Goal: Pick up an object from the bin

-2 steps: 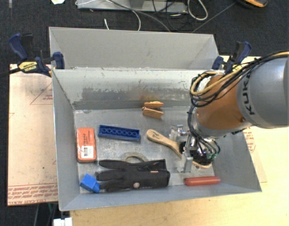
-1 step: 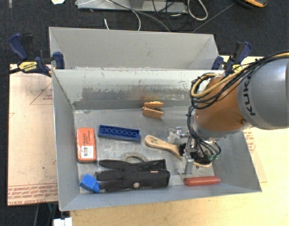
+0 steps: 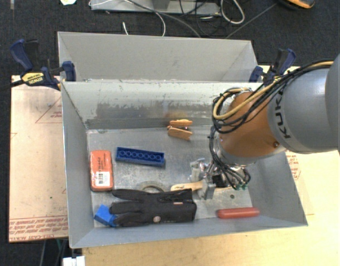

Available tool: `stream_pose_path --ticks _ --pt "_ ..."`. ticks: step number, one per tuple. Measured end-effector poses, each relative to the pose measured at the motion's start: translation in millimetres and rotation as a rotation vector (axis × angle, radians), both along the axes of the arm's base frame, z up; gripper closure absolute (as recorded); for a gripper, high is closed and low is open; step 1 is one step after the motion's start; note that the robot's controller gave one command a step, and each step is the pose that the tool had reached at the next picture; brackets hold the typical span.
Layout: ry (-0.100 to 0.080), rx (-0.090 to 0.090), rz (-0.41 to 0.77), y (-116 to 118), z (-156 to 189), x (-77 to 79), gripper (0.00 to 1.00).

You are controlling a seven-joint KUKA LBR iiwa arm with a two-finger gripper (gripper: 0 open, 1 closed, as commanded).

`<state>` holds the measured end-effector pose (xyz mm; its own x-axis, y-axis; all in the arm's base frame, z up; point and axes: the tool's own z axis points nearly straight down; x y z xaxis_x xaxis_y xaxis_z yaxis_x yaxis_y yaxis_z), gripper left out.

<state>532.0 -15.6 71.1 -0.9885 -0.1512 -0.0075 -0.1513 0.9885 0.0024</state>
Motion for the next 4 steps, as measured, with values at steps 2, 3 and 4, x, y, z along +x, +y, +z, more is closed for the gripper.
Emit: stream_pose_path --ticks 2,3,4 --pt "0.0 0.0 0.0 0.1 0.0 0.0 1.0" --pt "0.0 0.0 0.001 0.1 0.0 0.0 1.0" --pt "0.0 0.0 0.001 0.1 0.2 0.0 1.0"
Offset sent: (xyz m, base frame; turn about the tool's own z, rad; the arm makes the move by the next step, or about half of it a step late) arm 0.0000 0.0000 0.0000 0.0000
